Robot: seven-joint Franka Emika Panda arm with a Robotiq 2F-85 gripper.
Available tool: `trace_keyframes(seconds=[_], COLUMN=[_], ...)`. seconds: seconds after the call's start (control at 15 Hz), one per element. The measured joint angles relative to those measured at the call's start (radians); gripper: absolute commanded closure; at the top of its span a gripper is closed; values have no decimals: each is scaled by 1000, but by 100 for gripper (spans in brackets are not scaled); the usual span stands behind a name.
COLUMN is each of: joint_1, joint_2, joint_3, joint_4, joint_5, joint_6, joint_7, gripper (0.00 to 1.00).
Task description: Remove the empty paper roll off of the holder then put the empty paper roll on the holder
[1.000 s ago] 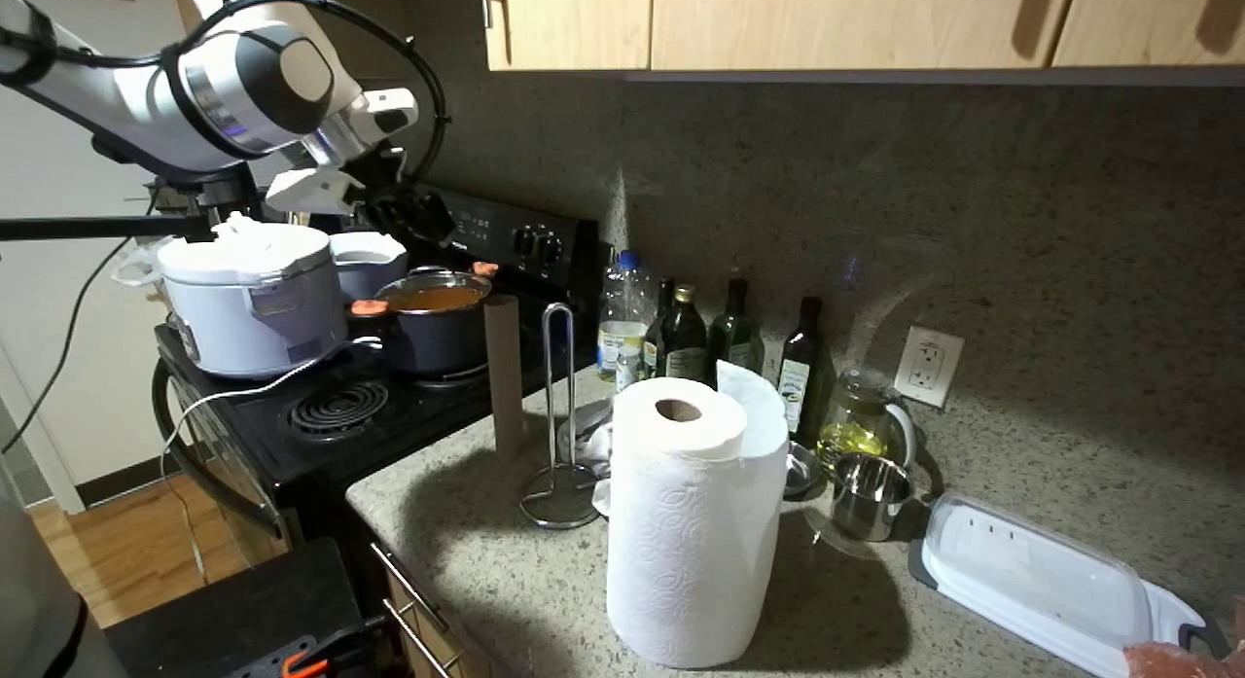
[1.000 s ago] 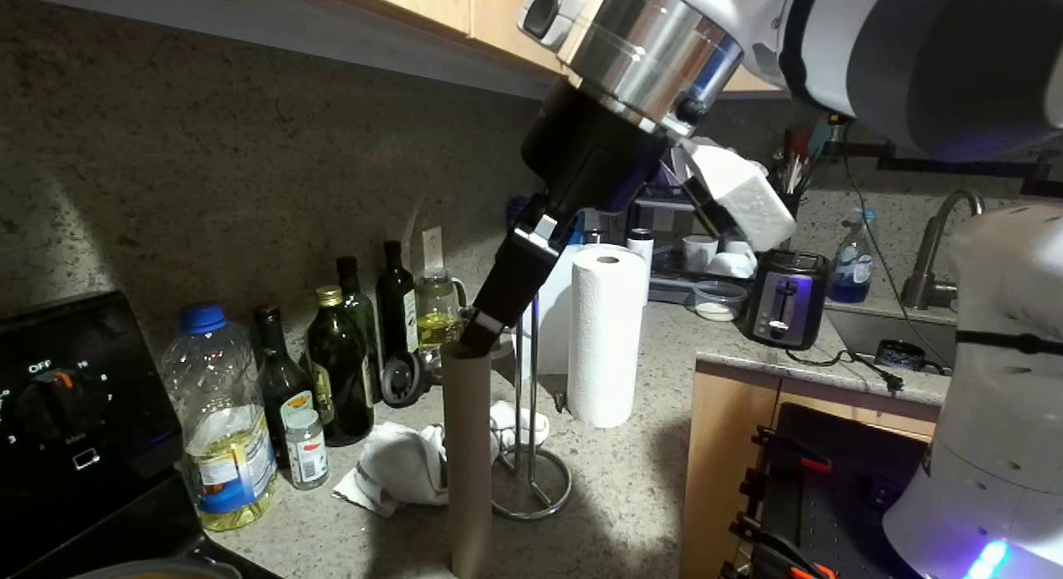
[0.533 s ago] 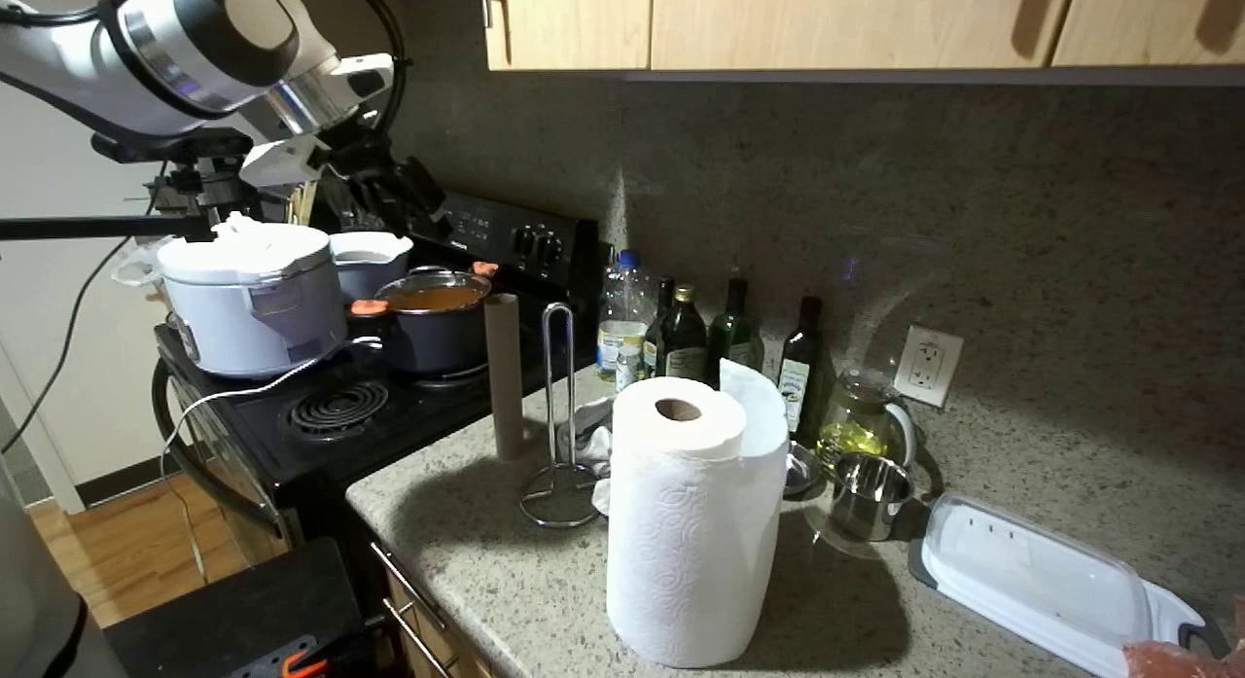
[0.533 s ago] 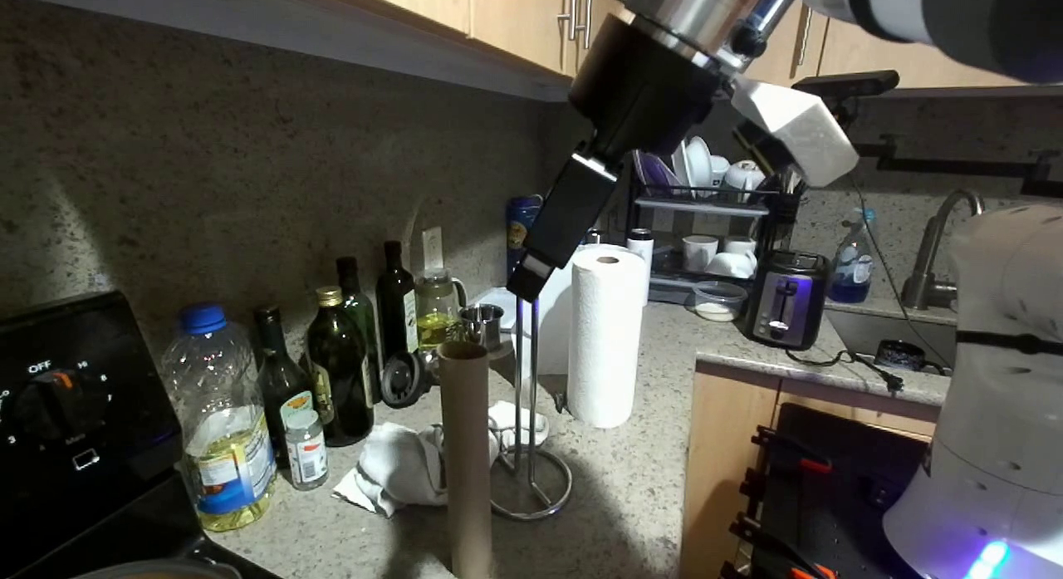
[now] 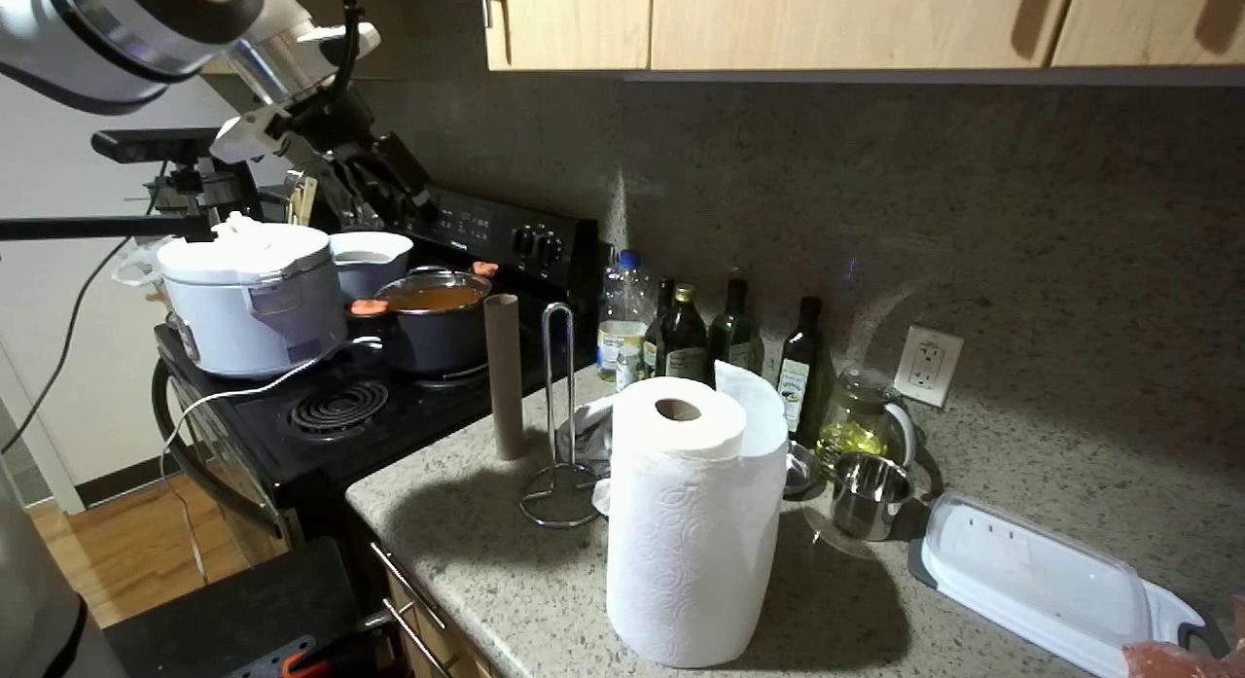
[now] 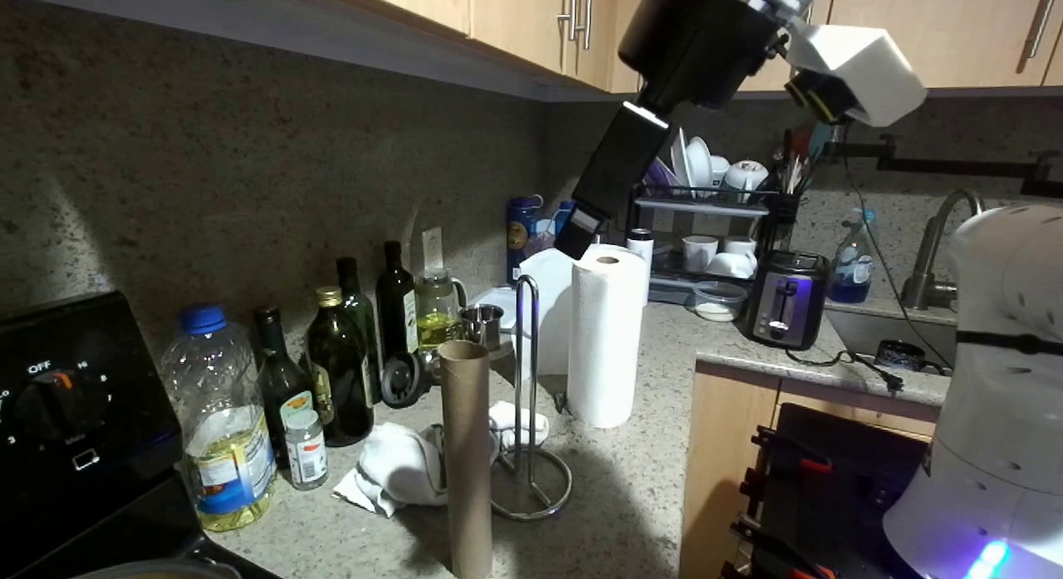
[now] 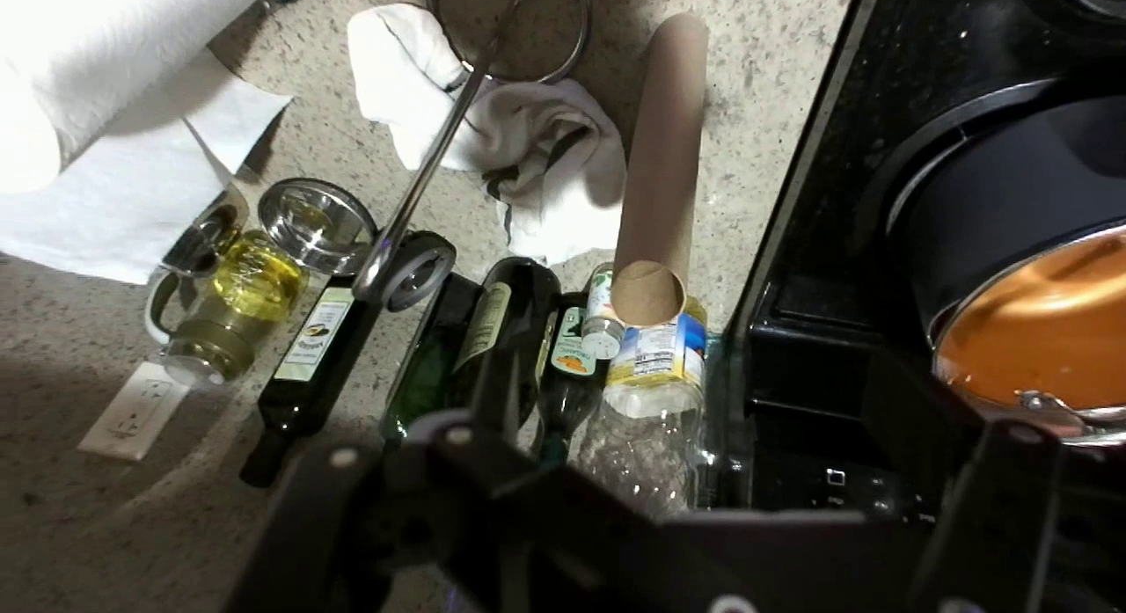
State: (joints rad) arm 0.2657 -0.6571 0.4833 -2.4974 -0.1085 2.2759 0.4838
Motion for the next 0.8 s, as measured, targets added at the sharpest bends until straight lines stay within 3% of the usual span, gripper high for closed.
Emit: trace_keyframes(seconds=[0.8], joint_1=[-21], joint_2=[-12], joint_3=[-34], joint_4=[-7], joint_5=[63], joint_6=[-32], joint_7=[0], gripper=[0])
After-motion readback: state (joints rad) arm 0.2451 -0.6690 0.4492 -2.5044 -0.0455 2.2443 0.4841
